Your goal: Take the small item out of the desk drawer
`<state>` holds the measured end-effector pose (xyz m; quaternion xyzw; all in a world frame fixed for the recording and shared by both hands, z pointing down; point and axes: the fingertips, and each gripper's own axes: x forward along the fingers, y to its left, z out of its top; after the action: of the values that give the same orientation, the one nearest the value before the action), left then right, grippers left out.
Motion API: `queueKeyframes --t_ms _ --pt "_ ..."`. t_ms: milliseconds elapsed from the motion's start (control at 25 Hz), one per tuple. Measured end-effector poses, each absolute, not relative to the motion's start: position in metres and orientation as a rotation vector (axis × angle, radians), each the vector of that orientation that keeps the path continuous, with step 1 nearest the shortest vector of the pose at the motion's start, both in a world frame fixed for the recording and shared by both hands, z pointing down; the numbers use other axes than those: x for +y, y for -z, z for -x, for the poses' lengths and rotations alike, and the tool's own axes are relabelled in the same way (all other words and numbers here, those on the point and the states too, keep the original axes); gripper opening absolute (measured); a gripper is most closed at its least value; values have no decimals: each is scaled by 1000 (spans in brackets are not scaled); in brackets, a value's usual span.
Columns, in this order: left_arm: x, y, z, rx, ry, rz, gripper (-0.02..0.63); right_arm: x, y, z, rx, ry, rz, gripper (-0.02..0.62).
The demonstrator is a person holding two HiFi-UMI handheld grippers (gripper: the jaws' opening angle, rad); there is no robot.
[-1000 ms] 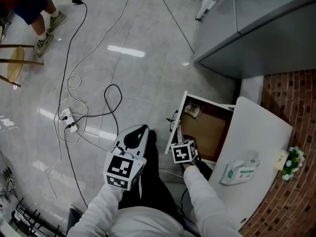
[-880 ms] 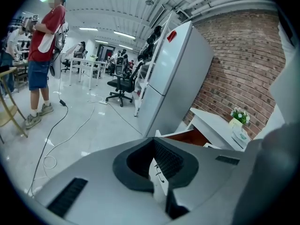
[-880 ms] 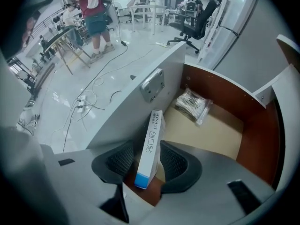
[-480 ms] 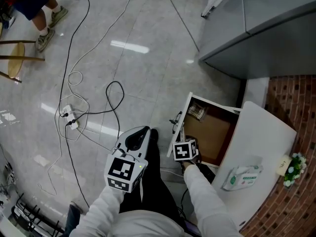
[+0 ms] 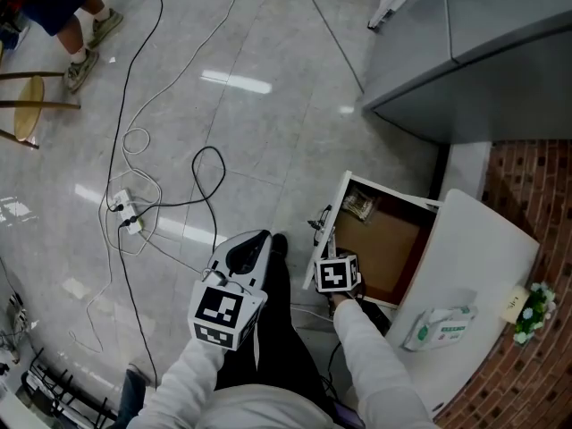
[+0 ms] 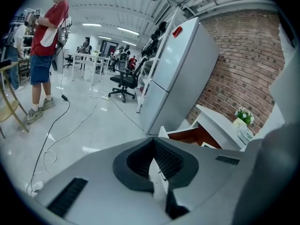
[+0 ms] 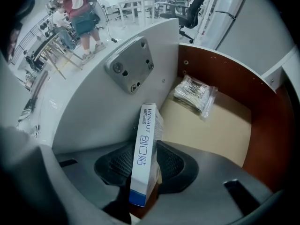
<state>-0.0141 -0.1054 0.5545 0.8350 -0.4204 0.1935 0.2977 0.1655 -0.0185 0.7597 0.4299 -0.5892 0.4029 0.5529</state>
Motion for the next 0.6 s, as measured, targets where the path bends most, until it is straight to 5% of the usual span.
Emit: queueKeyframes --t_ms 600 --pt "-105 -547 14 -1094 -523 -2249 17 -16 -743 -178 -1360 -936 -1099 94"
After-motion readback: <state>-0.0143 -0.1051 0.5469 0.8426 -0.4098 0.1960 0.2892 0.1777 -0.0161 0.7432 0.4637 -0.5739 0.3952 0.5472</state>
